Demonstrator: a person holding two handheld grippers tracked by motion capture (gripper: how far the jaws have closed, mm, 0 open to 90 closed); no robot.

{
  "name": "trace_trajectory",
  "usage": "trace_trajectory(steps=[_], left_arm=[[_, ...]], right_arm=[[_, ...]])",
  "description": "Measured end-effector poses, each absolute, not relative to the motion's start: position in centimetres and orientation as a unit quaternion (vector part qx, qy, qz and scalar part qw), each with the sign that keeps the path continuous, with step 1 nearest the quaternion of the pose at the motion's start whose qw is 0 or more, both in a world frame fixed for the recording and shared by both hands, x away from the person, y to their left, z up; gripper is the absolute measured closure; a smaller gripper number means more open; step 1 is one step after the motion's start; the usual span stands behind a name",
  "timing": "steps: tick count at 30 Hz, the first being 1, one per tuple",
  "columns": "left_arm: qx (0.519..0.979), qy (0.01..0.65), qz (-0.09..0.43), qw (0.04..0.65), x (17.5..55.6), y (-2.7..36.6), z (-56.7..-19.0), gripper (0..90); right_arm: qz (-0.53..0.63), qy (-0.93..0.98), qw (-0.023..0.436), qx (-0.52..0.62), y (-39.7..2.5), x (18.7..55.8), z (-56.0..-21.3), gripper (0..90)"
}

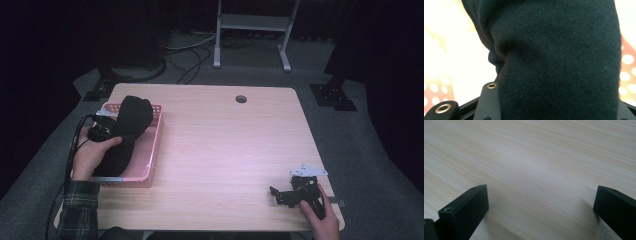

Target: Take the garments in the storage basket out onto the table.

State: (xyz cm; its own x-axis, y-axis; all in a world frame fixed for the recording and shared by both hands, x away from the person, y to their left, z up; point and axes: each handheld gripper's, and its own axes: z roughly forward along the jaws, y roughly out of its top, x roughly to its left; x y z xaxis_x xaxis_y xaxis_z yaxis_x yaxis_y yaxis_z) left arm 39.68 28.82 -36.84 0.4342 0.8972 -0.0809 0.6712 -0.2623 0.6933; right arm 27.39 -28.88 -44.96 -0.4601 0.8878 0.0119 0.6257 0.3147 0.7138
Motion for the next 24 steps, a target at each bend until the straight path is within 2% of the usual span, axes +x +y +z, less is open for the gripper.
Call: trace_trajectory(steps=[24], left_arm=[[0.73, 0.499, 0.206, 0.42, 39.0, 29.2, -34.7, 49.9]], right_arm=[[0.334, 0.787, 0.196, 0.481, -28.9, 27.4, -45.0, 0.0]])
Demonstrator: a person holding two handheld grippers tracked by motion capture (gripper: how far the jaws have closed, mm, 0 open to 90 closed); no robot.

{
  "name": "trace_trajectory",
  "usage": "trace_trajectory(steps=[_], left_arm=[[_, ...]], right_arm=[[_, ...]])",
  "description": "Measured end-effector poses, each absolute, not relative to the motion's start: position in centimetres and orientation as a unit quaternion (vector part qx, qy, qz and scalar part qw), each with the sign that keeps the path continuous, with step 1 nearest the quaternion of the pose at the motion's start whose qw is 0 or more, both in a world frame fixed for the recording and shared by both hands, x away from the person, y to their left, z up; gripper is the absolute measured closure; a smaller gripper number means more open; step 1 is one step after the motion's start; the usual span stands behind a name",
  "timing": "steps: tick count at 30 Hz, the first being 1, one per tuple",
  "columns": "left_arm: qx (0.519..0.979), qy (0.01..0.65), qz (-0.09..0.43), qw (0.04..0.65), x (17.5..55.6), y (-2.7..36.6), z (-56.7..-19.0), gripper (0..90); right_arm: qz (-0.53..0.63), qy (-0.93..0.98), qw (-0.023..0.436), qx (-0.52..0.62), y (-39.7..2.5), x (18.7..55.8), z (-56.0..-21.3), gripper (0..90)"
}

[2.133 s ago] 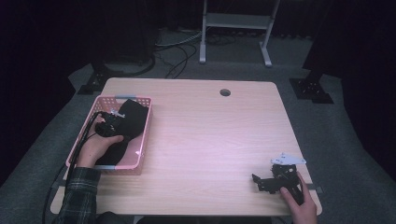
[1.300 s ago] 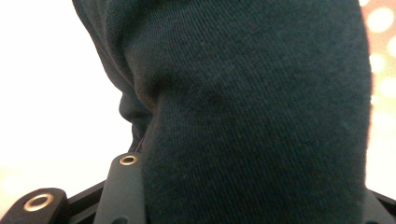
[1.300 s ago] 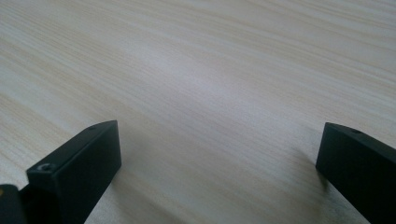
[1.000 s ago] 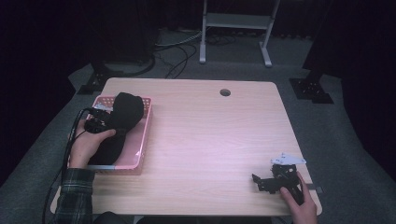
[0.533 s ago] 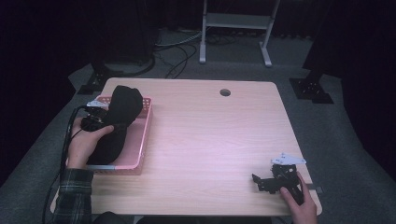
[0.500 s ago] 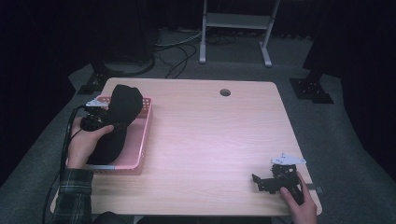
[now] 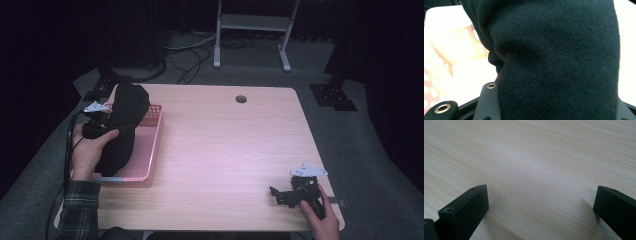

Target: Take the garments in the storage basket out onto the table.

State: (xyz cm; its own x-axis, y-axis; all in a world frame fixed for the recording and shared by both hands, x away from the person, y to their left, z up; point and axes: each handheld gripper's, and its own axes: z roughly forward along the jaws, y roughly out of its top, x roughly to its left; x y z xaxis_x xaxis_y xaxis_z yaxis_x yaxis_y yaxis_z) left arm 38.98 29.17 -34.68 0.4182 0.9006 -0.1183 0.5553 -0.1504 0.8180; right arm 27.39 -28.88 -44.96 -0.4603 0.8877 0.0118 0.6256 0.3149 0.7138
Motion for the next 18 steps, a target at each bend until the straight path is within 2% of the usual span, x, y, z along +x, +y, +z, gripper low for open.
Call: trace_trajectory(steps=[10, 18], left_arm=[[0.71, 0.487, 0.225, 0.456, 38.3, 29.1, -33.3, 50.0], [0.677, 0.479, 0.26, 0.495, 37.7, 29.4, -32.2, 50.0]], right_arm=[[0.334, 0.787, 0.196, 0.481, -28.9, 27.4, -45.0, 0.0], [0.334, 0.787, 0.197, 0.481, -28.9, 27.4, -45.0, 0.0]])
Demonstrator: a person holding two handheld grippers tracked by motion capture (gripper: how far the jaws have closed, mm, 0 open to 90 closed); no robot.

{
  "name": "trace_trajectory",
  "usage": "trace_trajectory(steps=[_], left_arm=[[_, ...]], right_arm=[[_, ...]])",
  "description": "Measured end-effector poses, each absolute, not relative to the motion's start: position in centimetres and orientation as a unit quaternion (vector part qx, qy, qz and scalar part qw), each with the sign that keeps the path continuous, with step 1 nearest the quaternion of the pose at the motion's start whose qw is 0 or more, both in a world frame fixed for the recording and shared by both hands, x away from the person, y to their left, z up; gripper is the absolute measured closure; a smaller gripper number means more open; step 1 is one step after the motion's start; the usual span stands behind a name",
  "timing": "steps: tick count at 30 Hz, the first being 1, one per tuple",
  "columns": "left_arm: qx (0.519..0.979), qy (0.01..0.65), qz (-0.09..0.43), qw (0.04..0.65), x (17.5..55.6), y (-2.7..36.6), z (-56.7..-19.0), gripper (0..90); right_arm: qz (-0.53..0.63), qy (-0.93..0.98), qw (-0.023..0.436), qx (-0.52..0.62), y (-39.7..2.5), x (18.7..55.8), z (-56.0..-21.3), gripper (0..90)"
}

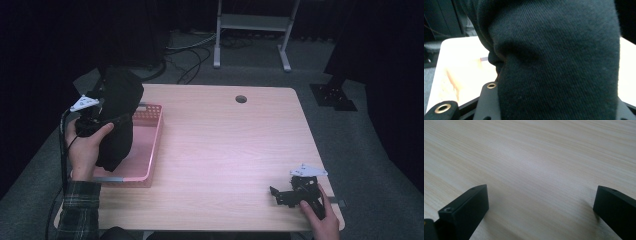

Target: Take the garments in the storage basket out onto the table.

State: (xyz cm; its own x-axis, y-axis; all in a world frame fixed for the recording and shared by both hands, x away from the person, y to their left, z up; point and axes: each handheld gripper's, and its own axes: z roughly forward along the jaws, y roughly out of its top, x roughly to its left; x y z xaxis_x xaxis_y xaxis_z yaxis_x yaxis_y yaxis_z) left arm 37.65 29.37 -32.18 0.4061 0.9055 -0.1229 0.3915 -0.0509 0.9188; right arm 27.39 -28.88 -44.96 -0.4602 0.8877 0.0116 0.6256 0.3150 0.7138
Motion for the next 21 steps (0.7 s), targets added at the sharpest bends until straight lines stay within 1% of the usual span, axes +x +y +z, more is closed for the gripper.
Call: trace_trajectory(steps=[9, 14, 16, 21], left_arm=[[0.653, 0.451, 0.302, 0.528, 36.6, 29.5, -30.7, 50.2], [0.643, 0.443, 0.315, 0.539, 36.1, 29.3, -30.0, 50.2], [0.641, 0.443, 0.316, 0.542, 36.1, 29.3, -29.9, 50.4], [0.642, 0.444, 0.299, 0.549, 36.4, 28.8, -28.5, 50.5]], right_arm=[[0.334, 0.787, 0.196, 0.481, -28.9, 27.4, -45.0, 0.0], [0.334, 0.787, 0.197, 0.481, -28.9, 27.4, -45.0, 0.0], [0.334, 0.787, 0.197, 0.481, -28.9, 27.4, -45.0, 0.0], [0.334, 0.787, 0.197, 0.481, -28.9, 27.4, -45.0, 0.0]])
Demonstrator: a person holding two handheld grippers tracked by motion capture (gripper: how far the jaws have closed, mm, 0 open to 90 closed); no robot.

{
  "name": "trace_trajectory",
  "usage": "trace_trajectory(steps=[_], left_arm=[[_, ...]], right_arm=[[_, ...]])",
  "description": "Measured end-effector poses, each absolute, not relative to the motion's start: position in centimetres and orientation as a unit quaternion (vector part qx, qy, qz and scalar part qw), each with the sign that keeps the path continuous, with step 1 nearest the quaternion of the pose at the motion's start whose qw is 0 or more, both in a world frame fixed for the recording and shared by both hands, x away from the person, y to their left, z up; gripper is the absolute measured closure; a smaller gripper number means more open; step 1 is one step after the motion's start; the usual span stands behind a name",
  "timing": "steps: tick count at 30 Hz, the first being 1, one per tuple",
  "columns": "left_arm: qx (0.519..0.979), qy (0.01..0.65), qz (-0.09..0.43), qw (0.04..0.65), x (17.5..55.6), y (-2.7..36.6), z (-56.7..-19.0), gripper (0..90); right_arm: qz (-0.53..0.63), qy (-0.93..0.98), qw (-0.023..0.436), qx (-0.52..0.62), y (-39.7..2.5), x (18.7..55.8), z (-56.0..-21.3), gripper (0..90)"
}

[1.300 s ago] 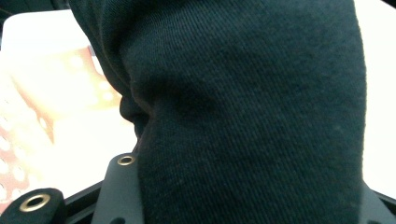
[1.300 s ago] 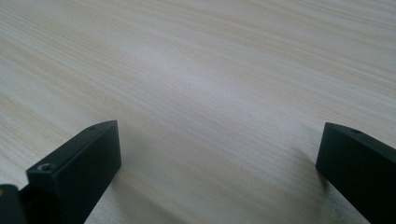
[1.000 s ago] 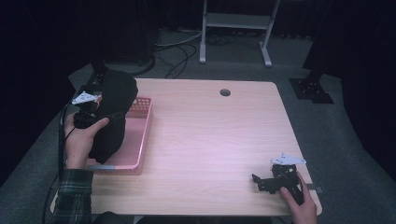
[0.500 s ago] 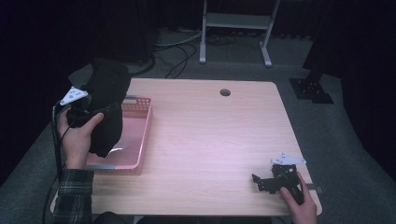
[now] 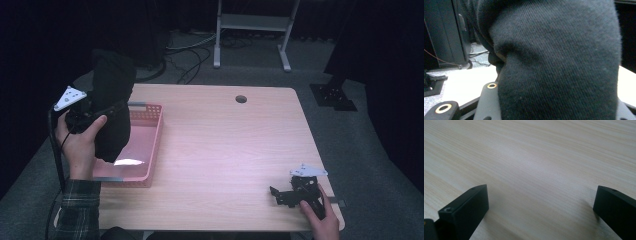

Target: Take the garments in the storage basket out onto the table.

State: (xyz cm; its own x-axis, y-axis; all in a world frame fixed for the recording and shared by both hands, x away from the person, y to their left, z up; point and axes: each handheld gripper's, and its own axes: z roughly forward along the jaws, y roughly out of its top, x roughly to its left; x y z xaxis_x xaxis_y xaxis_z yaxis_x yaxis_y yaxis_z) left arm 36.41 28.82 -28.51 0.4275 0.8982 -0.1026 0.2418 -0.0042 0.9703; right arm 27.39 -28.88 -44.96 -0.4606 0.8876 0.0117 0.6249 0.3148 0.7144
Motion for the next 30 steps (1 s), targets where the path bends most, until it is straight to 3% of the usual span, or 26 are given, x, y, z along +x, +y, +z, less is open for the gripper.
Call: trace_trajectory(steps=[15, 30], left_arm=[[0.645, 0.42, 0.288, 0.57, 37.5, 26.8, -25.4, 52.3], [0.663, 0.388, 0.239, 0.593, 37.0, 23.8, -24.7, 55.3]], right_arm=[[0.334, 0.786, 0.197, 0.481, -28.9, 27.4, -45.0, 0.0], [0.334, 0.786, 0.197, 0.482, -28.9, 27.3, -45.0, 0.0]])
